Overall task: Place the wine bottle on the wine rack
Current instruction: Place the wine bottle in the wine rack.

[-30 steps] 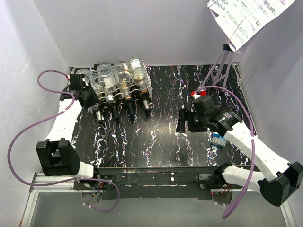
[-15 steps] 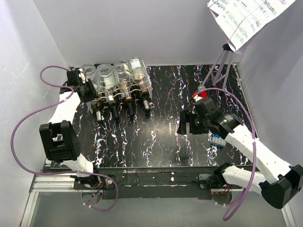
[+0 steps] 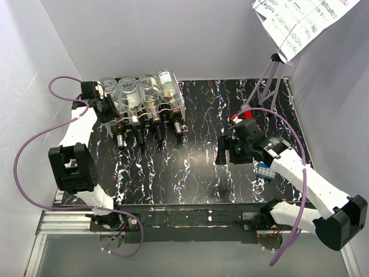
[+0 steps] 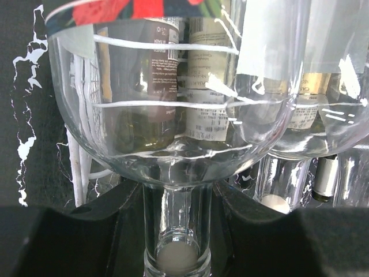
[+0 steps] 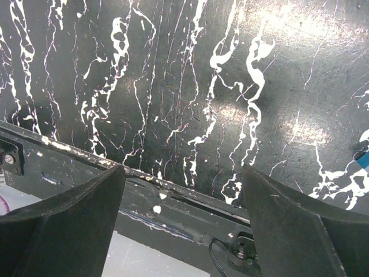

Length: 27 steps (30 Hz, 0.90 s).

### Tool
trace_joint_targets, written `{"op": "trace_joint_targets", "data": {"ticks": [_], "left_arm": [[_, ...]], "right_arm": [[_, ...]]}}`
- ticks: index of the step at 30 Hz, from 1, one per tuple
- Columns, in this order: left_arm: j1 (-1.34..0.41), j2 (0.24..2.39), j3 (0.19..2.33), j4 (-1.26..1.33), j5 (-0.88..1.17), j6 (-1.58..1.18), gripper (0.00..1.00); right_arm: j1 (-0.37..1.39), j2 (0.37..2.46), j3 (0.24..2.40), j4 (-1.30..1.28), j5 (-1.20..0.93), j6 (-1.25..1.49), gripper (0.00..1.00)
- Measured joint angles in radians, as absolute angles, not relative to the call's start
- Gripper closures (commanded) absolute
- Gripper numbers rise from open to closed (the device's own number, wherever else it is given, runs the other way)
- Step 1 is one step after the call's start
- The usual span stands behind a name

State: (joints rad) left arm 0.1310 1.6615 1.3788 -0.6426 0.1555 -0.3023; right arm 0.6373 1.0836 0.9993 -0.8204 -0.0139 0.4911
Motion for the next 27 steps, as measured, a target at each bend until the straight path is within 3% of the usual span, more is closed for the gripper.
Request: {"op": "trace_joint_targets", "data": {"ticks": [2,4,6,8,14,27], "left_arm": [[0.131,1.666,1.388,-0.651,0.155,-0.298,0.96],[0.131,1.666,1.388,-0.652,0.151,-0.294,0.87],[0.131,1.666,1.386,-0.651,0.147,-0.288,0.70],[0.131,1.665,1.380,-0.645,0.140,-0.276,0.60],[0.131,1.663,1.374,-0.594,0.120,-0.273,0.36],[0.129,1.629,1.374,-0.545,0.082,-0.289,0.06]], "right_arm": [[0.637,1.088,0.999,-0.820,-0.017,0.491,0.11],[0.637,1.088,0.999,-0.820,-0.019,0.491,0.11],[0.637,1.088,0.999,-0.820,-0.022,0.491,0.11],[0.637,1.088,0.999,-0.820,-0.024,0.491,0.11],[0.637,1.088,0.999,-0.820,-0.030,0.491,0.11],[0.637,1.087,0.999,-0.820,-0.034,0.495,0.12]]}}
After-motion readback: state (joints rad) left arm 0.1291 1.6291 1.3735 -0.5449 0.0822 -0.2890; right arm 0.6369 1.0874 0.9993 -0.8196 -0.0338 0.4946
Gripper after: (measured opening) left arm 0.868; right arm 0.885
